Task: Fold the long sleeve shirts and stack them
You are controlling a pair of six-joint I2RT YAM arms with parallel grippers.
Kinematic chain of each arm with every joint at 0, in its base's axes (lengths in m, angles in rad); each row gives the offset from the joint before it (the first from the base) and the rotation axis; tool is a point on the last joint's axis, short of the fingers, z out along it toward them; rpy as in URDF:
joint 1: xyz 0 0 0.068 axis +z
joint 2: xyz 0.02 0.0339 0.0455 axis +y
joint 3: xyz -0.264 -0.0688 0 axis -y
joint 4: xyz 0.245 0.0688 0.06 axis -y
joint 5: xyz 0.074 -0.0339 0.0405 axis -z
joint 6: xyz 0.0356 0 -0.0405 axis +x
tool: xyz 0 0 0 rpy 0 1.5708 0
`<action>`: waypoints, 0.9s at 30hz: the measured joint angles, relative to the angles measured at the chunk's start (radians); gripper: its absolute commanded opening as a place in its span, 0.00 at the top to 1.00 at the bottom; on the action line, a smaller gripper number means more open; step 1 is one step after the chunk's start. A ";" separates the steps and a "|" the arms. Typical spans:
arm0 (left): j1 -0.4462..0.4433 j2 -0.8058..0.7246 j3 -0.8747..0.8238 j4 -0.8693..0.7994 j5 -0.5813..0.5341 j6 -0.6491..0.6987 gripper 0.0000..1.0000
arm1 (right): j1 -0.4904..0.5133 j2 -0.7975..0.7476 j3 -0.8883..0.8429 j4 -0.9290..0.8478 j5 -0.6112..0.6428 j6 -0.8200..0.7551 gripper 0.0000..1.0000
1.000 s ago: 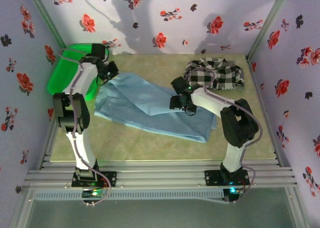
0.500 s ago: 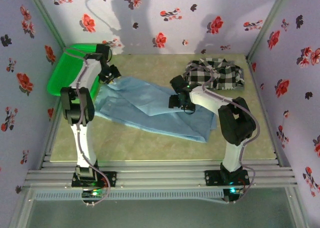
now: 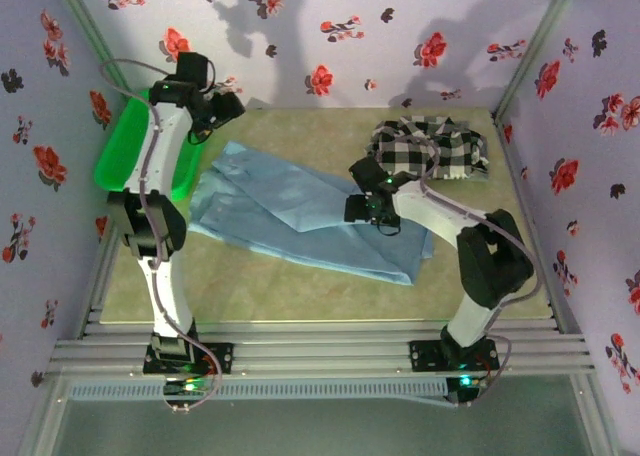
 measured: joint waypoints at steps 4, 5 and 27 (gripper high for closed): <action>-0.068 -0.053 -0.145 0.009 -0.019 0.066 0.44 | 0.000 -0.067 -0.052 -0.003 0.000 0.013 0.14; -0.082 -0.055 -0.194 0.018 -0.022 0.080 0.46 | 0.000 -0.080 -0.068 -0.002 -0.002 0.023 0.15; -0.040 0.171 -0.444 0.112 -0.105 0.126 0.42 | 0.151 -0.063 -0.288 0.059 -0.010 0.410 0.36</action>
